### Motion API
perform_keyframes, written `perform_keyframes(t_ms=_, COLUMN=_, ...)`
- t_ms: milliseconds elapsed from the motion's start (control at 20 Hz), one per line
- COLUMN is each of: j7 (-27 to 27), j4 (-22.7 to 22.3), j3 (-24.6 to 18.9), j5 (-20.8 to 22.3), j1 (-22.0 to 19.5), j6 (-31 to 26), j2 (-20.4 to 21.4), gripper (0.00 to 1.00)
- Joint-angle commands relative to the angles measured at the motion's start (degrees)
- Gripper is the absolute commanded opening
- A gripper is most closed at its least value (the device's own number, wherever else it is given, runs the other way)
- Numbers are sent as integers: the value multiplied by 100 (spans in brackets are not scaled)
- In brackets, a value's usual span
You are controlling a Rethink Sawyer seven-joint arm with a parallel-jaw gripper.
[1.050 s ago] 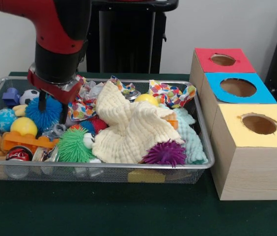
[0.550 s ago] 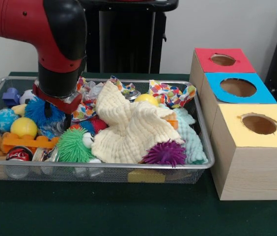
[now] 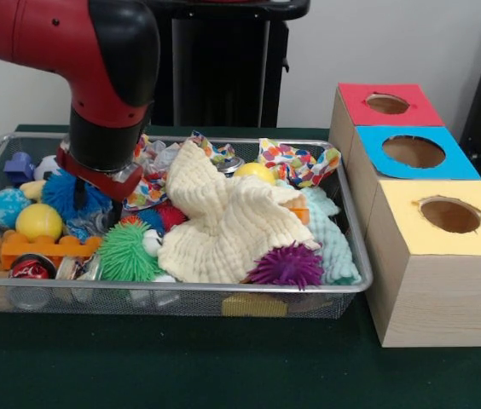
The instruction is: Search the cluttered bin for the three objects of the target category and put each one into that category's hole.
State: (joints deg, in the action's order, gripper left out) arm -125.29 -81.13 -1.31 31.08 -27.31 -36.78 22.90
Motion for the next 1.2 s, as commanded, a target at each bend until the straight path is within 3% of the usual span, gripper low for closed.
perform_keyframes(t_ms=50, j7=-611, j4=554, j3=142, j5=462, j1=194, j6=1083, j2=-745, gripper=100)
perform_keyframes(t_ms=600, j7=-727, j4=757, j3=310, j5=252, j1=344, j6=1338, j2=-975, gripper=100)
perform_keyframes(t_ms=1200, j7=-508, j4=834, j3=429, j5=34, j1=459, j6=1191, j2=-1059, gripper=100)
